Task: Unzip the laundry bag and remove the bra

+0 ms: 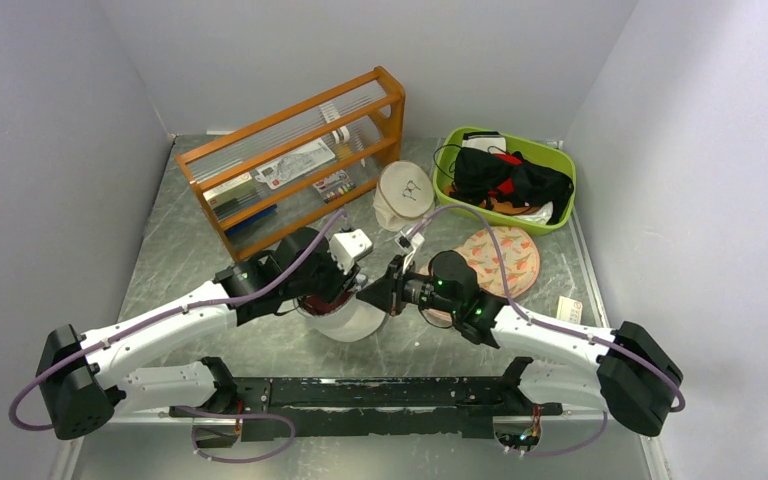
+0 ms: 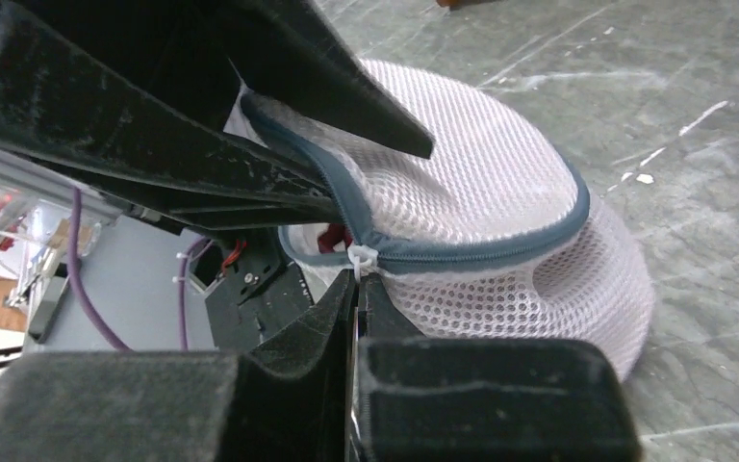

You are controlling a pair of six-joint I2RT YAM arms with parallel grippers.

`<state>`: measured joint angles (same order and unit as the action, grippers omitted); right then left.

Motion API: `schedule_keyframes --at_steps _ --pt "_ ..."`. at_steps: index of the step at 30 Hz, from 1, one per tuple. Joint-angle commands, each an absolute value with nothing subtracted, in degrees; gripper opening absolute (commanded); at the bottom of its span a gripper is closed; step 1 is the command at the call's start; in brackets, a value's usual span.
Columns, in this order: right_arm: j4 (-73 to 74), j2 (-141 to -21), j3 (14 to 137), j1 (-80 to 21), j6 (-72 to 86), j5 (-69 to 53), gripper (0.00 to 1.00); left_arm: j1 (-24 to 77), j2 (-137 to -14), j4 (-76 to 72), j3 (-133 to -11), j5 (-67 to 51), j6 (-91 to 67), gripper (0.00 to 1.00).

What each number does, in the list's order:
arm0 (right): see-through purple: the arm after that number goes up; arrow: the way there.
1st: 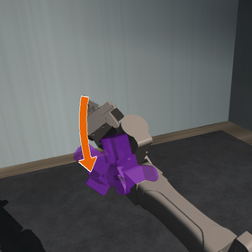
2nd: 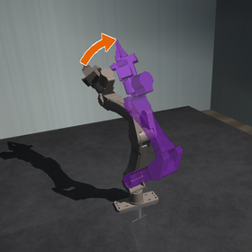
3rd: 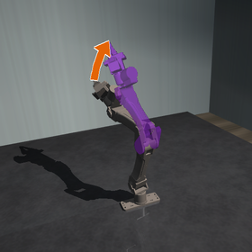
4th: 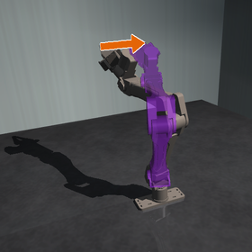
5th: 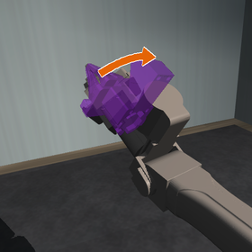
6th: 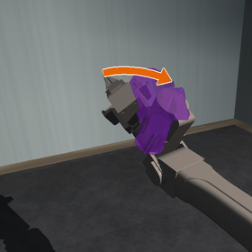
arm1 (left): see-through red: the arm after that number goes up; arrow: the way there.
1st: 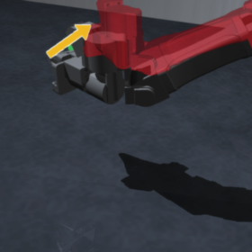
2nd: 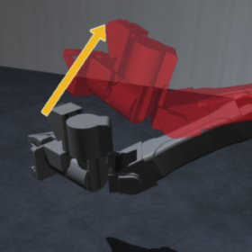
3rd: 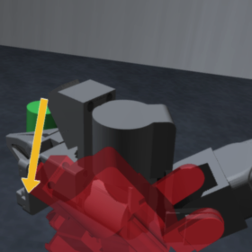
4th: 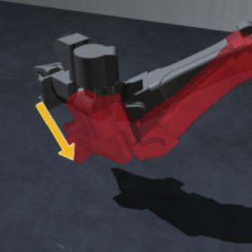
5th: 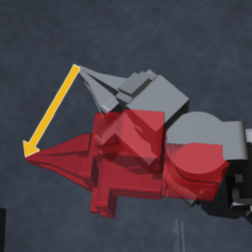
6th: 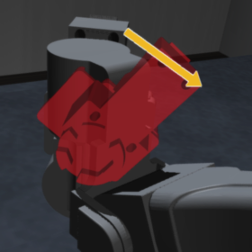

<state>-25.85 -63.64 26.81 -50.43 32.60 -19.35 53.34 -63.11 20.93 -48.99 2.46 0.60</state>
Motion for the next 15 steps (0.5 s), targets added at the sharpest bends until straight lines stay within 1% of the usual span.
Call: schedule_keyframes --at_steps 1,8,9,12,15 --pt "-26.97 -64.54 28.63 -51.18 31.06 -16.68 0.0 53.12 -62.17 20.82 -50.12 2.44 0.61 0.37" --pt "-21.71 -62.45 28.24 -50.4 31.76 -9.75 0.0 53.22 -58.89 20.12 -49.6 3.88 0.61 0.09" --pt "-20.95 -62.06 27.57 -49.54 31.78 -9.06 0.0 53.25 -58.32 19.86 -49.55 4.19 0.68 0.07" --pt "-20.82 -61.64 25.41 -45.14 32.65 -9.81 0.0 53.26 -56.16 19.37 -49.08 4.77 0.53 0.07" --pt "-22.61 -63.7 23.75 -38.03 35.05 -16.35 0.0 53.27 -53.72 18.59 -48.35 5.38 0.44 0.07"
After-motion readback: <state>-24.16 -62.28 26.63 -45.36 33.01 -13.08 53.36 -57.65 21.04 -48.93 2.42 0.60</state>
